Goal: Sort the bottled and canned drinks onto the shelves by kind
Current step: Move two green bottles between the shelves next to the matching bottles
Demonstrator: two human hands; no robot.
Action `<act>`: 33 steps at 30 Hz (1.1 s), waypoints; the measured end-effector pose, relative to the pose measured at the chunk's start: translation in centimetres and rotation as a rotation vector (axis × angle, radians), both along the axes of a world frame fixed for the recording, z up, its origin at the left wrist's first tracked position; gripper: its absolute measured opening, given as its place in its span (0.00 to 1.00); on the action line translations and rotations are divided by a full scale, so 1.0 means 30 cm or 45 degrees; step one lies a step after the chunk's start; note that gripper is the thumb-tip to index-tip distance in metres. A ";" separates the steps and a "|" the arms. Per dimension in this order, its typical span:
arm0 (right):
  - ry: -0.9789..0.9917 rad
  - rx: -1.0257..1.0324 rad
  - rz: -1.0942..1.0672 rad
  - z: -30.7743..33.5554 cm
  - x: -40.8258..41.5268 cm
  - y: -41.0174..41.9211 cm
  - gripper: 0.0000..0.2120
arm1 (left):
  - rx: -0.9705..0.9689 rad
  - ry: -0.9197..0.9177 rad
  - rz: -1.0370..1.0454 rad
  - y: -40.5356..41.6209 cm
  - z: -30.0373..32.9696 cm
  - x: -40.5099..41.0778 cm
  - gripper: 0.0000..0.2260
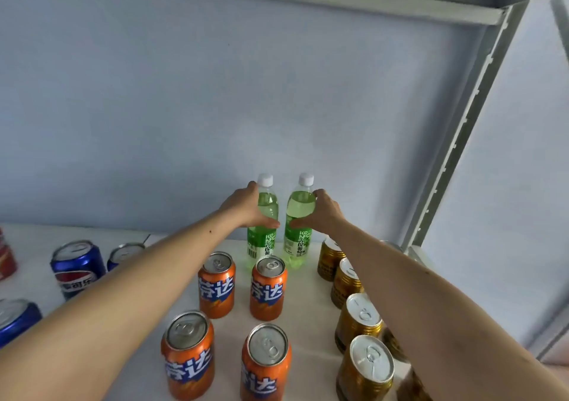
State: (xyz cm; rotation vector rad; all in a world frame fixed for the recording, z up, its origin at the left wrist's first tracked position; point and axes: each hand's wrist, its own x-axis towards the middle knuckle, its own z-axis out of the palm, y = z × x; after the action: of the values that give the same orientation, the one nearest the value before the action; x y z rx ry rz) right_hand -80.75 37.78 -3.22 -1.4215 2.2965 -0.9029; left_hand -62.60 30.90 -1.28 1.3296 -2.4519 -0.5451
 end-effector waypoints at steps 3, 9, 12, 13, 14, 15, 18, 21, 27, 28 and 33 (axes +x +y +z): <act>-0.001 -0.013 0.026 -0.007 -0.001 -0.011 0.38 | 0.007 0.054 0.034 0.000 -0.012 -0.001 0.40; -0.060 -0.037 0.030 -0.006 0.026 -0.001 0.36 | -0.001 0.184 0.080 0.054 -0.012 0.011 0.35; -0.043 -0.070 0.027 0.023 0.045 0.029 0.35 | -0.050 0.278 0.083 0.093 0.012 0.031 0.34; -0.039 -0.091 0.022 0.039 0.051 0.043 0.35 | -0.059 0.314 0.083 0.107 0.029 0.040 0.34; -0.030 -0.122 0.017 0.062 0.059 0.060 0.35 | -0.072 0.353 0.084 0.123 0.056 0.054 0.34; -0.023 -0.146 0.011 0.087 0.067 0.079 0.36 | -0.084 0.391 0.086 0.136 0.080 0.065 0.34; 0.014 -0.222 -0.020 0.176 0.087 0.138 0.36 | -0.122 0.505 0.066 0.180 0.153 0.099 0.34; 0.014 -0.290 -0.069 0.276 0.121 0.225 0.35 | -0.175 0.556 0.000 0.246 0.237 0.136 0.33; 0.086 -0.341 -0.190 0.428 0.218 0.476 0.34 | -0.245 0.568 -0.178 0.413 0.360 0.241 0.33; 0.104 -0.349 -0.218 0.447 0.236 0.529 0.34 | -0.244 0.571 -0.207 0.444 0.376 0.261 0.34; 0.159 -0.378 -0.377 0.500 0.307 0.824 0.34 | -0.176 0.599 -0.337 0.610 0.436 0.337 0.36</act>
State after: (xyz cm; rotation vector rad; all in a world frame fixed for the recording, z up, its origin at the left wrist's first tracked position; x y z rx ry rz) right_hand -71.54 62.50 11.78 -1.2953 2.5997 -1.3240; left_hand -52.50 49.20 11.80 0.7231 -2.2268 -0.6509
